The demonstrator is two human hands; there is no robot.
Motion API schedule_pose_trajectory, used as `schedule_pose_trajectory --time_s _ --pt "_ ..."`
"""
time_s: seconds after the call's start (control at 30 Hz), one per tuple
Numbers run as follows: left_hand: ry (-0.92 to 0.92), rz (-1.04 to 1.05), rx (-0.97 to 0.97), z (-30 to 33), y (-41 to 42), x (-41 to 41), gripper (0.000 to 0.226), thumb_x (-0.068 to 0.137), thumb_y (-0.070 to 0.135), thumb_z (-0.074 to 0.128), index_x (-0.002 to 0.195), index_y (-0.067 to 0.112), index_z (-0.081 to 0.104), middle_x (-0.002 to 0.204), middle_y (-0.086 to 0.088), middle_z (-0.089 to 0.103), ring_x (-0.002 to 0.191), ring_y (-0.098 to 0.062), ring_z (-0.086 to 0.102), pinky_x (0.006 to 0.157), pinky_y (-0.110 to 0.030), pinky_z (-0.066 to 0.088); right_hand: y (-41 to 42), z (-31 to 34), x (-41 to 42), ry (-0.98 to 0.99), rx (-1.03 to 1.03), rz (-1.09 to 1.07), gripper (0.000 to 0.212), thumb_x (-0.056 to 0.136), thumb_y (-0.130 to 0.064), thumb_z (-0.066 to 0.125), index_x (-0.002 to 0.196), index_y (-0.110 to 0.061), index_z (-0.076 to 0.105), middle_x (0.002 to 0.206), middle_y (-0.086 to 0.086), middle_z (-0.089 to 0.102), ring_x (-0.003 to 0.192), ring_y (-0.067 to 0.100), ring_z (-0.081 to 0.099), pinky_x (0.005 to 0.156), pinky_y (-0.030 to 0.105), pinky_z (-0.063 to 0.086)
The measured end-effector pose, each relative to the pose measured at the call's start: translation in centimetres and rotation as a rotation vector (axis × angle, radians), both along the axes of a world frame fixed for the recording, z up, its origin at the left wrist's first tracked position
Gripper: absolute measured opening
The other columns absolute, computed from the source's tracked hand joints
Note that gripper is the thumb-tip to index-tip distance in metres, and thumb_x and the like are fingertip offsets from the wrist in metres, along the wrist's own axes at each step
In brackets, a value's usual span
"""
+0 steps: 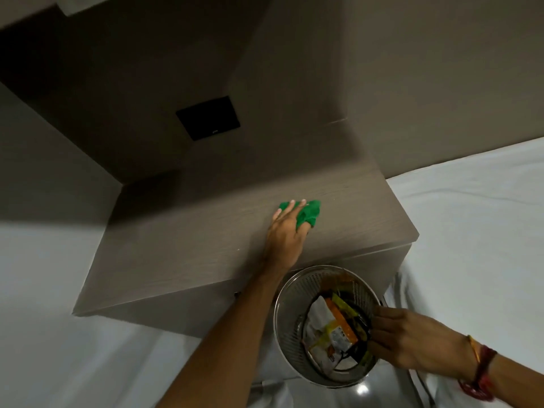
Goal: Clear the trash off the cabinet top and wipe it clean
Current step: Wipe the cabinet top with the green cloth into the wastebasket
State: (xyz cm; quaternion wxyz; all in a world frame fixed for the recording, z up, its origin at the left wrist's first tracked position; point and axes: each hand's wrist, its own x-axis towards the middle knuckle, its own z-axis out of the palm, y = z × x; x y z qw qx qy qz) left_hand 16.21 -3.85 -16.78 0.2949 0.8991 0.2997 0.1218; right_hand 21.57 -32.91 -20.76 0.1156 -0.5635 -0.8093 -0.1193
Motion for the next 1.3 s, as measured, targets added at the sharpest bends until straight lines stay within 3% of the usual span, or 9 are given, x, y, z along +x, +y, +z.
schedule_pose_trajectory --time_s 0.2,0.3,0.37,0.43,0.6,0.67,0.77,0.9,1.3 --pt "0.01 -0.215 -0.042 0.9 -1.9 -2.8 0.052 0.094 0.028 0.044 0.145 0.025 0.049 0.152 -0.007 0.05 0.141 -0.022 0.04 0.119 -0.033 0.022 -0.3 -2.1 0.1 -0.051 -0.152 -0.034 0.011 0.101 -0.013 0.053 0.091 -0.019 0.054 0.08 -0.001 0.055 0.079 0.023 0.053 0.086 0.035 0.052" --pt "-0.016 -0.227 -0.216 2.5 -1.5 -4.5 0.043 0.094 0.03 0.046 0.133 0.019 0.06 0.129 -0.003 0.068 0.12 -0.017 0.06 0.103 -0.026 0.044 -0.4 -1.9 -0.2 -0.06 -0.17 -0.039 0.011 0.102 -0.014 0.051 0.096 -0.019 0.057 0.083 0.0 0.057 0.082 0.023 0.054 0.087 0.035 0.052" --pt "-0.156 -0.111 -0.413 3.4 -1.1 -6.2 0.026 0.089 0.03 0.05 0.106 0.026 0.07 0.095 0.015 0.077 0.087 0.003 0.068 0.076 -0.012 0.051 -0.3 -1.3 -0.3 -0.064 -0.17 -0.038 0.01 0.101 -0.014 0.053 0.098 -0.018 0.06 0.084 0.0 0.059 0.083 0.023 0.056 0.088 0.035 0.053" --pt "-0.334 0.142 -0.516 4.0 0.0 -8.3 0.018 0.082 0.03 0.054 0.089 0.026 0.07 0.076 0.02 0.076 0.067 0.005 0.067 0.059 -0.01 0.049 0.0 -0.6 -0.6 -0.055 -0.149 -0.038 0.008 0.099 -0.014 0.056 0.096 -0.019 0.062 0.082 -0.001 0.061 0.083 0.022 0.059 0.089 0.032 0.054" --pt "-0.671 0.552 -0.639 4.4 4.8 -13.1 0.021 0.084 0.028 0.059 0.095 0.017 0.072 0.076 0.001 0.077 0.069 -0.018 0.072 0.054 -0.028 0.057 0.7 0.7 -1.6 -0.066 -0.133 -0.024 0.009 0.096 -0.015 0.061 0.09 -0.021 0.065 0.079 -0.004 0.063 0.078 0.019 0.061 0.085 0.028 0.054" --pt "-0.581 0.586 -0.499 4.1 6.2 -14.4 0.022 0.086 0.03 0.056 0.097 0.018 0.07 0.078 -0.001 0.075 0.075 -0.029 0.072 0.059 -0.037 0.058 1.0 1.0 -1.9 -0.061 -0.12 -0.015 0.008 0.094 -0.015 0.065 0.088 -0.021 0.063 0.077 -0.003 0.062 0.076 0.019 0.06 0.083 0.029 0.054" --pt "-0.33 0.511 -0.266 2.2 6.4 -14.9 0.038 0.089 0.033 0.049 0.116 0.013 0.067 0.102 -0.013 0.071 0.103 -0.043 0.067 0.084 -0.044 0.054 1.1 0.8 -2.0 -0.047 -0.111 -0.006 0.009 0.092 -0.016 0.067 0.087 -0.02 0.061 0.076 -0.003 0.061 0.075 0.02 0.059 0.083 0.029 0.055" --pt "-0.085 0.439 -0.024 0.1 4.3 -12.9 0.05 0.101 0.021 0.046 0.15 0.015 0.039 0.157 -0.014 0.04 0.148 -0.039 0.026 0.12 -0.059 0.027 0.9 0.2 -1.9 -0.041 -0.123 -0.009 0.007 0.092 -0.015 0.067 0.09 -0.02 0.063 0.079 -0.003 0.062 0.077 0.019 0.061 0.082 0.03 0.056" --pt "-0.133 0.237 -0.047 0.4 -4.4 -6.3 0.051 0.097 0.016 0.049 0.148 0.022 0.046 0.158 -0.007 0.041 0.15 -0.035 0.024 0.119 -0.054 0.03 -0.6 -1.5 -0.6 -0.073 -0.191 -0.041 0.008 0.095 -0.014 0.056 0.093 -0.019 0.062 0.081 -0.002 0.065 0.079 0.018 0.062 0.085 0.03 0.055"
